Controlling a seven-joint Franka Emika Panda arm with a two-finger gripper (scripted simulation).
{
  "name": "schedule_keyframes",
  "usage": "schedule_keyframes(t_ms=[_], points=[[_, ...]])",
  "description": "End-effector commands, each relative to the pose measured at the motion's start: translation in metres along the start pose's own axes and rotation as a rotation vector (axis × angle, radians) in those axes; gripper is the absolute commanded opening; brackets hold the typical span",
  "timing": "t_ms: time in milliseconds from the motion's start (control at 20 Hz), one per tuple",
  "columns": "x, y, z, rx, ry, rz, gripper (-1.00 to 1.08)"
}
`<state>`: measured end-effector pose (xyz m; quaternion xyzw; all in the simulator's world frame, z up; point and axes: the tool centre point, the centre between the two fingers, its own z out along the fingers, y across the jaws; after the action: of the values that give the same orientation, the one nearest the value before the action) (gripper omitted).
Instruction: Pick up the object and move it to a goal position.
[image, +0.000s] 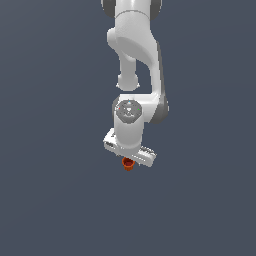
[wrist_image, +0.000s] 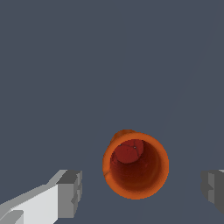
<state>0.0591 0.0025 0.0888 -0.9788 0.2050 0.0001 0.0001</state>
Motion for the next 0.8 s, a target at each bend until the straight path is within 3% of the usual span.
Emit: schedule_keyframes(t_ms=[0,750], points=[[0.0,0.0,0.0,0.0,0.0,0.0,1.0],[0.0,0.001,0.051,0.0,0.0,0.006,1.0]])
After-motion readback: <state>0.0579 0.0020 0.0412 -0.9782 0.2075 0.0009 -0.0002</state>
